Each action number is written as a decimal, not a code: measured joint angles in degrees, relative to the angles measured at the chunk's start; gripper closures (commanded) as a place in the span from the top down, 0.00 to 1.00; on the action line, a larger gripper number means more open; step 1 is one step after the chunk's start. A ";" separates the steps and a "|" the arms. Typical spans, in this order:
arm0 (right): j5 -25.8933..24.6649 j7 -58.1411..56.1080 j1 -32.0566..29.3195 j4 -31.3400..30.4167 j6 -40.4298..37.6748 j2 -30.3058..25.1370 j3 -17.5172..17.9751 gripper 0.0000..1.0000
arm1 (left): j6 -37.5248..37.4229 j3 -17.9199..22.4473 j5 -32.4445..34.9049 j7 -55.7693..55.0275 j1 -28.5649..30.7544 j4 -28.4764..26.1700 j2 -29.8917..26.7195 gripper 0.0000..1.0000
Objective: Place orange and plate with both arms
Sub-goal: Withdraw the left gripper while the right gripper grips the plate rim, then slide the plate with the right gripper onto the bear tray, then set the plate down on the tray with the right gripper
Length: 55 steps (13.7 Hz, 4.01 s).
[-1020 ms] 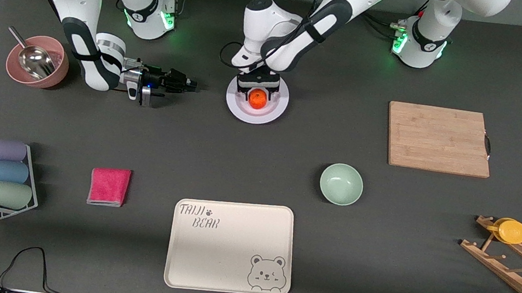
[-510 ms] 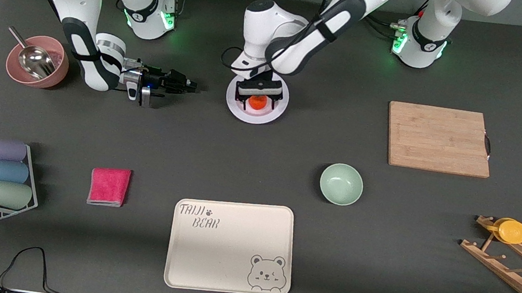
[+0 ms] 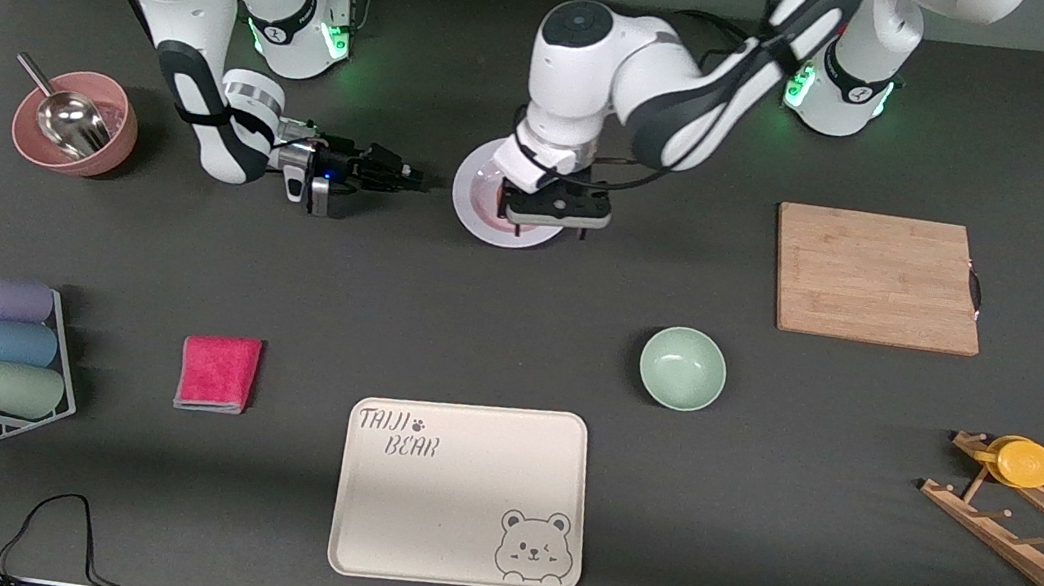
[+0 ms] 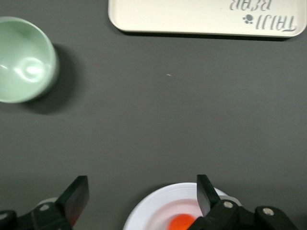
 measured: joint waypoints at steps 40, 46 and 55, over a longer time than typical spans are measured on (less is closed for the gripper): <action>-1.37 23.98 -4.67 26.23 3.45 -4.07 3.61 0.00 | -30.67 12.49 -18.65 59.27 37.08 10.03 -19.01 1.00; -8.70 40.55 -4.72 59.79 3.44 15.90 -1.31 0.00 | -30.73 12.54 -18.54 59.29 37.14 10.26 -19.07 1.00; -8.72 52.35 -5.16 90.41 11.85 35.41 -2.05 0.00 | -30.74 12.53 -18.50 59.33 37.14 10.26 -19.08 1.00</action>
